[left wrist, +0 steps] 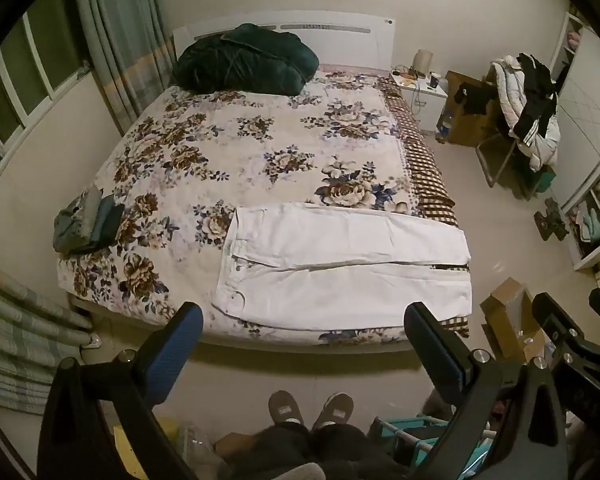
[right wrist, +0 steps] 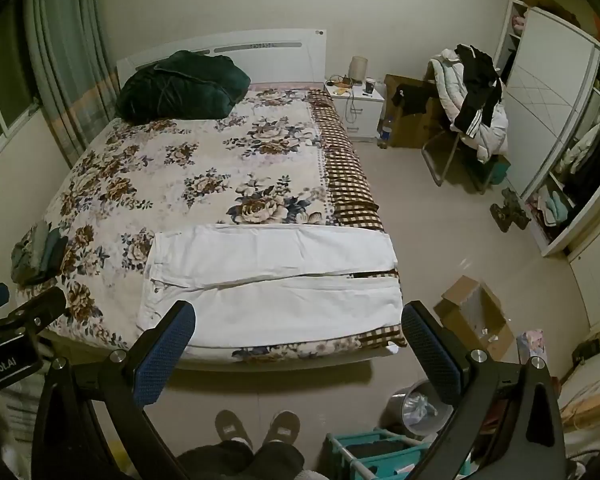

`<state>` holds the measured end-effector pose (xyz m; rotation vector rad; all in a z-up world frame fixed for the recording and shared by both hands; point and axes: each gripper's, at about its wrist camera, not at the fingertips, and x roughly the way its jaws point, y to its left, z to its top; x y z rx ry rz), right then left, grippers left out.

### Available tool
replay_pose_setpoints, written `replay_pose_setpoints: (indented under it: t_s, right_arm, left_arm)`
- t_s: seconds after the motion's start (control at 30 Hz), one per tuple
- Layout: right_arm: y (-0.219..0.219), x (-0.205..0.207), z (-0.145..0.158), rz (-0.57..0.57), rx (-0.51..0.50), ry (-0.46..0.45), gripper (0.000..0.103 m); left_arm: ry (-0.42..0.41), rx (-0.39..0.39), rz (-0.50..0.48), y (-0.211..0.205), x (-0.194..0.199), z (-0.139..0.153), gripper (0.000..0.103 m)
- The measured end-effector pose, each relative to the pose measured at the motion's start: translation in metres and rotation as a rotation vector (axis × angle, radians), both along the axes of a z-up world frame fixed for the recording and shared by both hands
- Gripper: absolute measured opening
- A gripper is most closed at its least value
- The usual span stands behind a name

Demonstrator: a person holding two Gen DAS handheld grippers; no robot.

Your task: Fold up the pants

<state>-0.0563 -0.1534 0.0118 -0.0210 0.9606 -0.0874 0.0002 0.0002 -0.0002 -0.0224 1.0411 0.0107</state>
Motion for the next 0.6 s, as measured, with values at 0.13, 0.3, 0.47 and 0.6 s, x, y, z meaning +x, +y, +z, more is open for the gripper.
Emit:
replay_pose_setpoints:
  t_s: [0.13,0.3,0.47,0.6]
  right_arm:
    - [0.0,0.0,0.001,-0.001,-0.003,0.005,0.103]
    - [0.001,0.001,0.003,-0.004,-0.001,0.007,0.103]
    - [-0.001,-0.001,0.005,0.001,0.004,-0.003,0.103]
    - [-0.001,-0.001,0.007,0.004,0.005,-0.004,0.103]
  left_arm:
    - [-0.008,0.006,0.004,0.0,-0.001,0.0,0.103]
    - [-0.009,0.005,0.001,-0.002,0.004,0.004,0.103]
    - [-0.012,0.008,0.001,-0.009,0.009,0.011,0.103]
    - [-0.016,0.012,-0.001,-0.008,0.007,0.009,0.103]
